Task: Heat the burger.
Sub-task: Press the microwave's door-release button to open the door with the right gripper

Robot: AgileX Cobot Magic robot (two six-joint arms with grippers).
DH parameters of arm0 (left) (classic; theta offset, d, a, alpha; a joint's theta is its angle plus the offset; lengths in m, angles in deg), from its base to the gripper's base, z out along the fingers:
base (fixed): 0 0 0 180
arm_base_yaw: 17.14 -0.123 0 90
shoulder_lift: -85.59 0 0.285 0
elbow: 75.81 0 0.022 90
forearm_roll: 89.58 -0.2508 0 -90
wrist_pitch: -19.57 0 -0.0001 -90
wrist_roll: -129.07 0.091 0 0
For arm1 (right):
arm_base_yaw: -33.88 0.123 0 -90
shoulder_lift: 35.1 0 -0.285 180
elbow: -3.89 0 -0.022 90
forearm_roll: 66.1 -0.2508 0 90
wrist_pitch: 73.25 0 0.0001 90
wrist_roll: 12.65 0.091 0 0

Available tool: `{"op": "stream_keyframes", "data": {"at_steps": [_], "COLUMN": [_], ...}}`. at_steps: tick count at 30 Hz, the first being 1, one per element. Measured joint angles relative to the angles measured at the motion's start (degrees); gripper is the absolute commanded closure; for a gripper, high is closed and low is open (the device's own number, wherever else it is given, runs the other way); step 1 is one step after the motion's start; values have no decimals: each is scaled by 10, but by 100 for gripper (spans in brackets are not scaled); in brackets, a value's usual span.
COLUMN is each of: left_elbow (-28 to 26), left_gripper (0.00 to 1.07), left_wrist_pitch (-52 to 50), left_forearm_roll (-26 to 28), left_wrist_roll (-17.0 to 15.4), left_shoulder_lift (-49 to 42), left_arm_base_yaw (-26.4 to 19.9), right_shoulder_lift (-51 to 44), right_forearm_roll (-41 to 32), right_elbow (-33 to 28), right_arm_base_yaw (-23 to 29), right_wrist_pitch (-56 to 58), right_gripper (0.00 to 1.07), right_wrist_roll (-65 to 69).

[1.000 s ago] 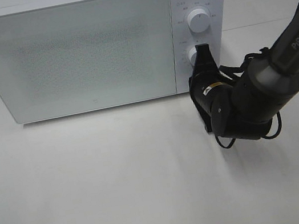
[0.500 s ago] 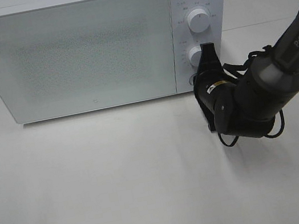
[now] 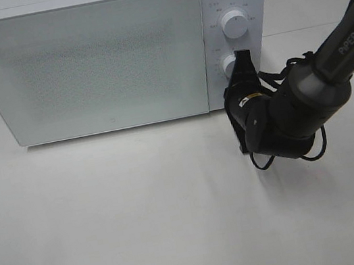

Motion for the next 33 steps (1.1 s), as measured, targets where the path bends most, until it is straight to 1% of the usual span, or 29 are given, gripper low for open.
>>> {"op": "stream_keyframes", "data": {"at_steps": [18, 33], "left_elbow": [0, 0], "left_gripper": [6, 6], "left_wrist_pitch": [0, 0], "left_forearm_roll": [0, 0], "left_wrist_roll": [0, 0], "left_shoulder_lift": [0, 0], "left_arm_base_yaw": [0, 0], "right_shoulder_lift": [12, 5], "right_forearm_roll": [-13, -13], "right_elbow": [9, 10], "right_arm_base_yaw": [8, 6], "right_wrist_pitch": [-25, 4], "right_gripper": [107, 107], "right_wrist_roll": [-9, -17]}}
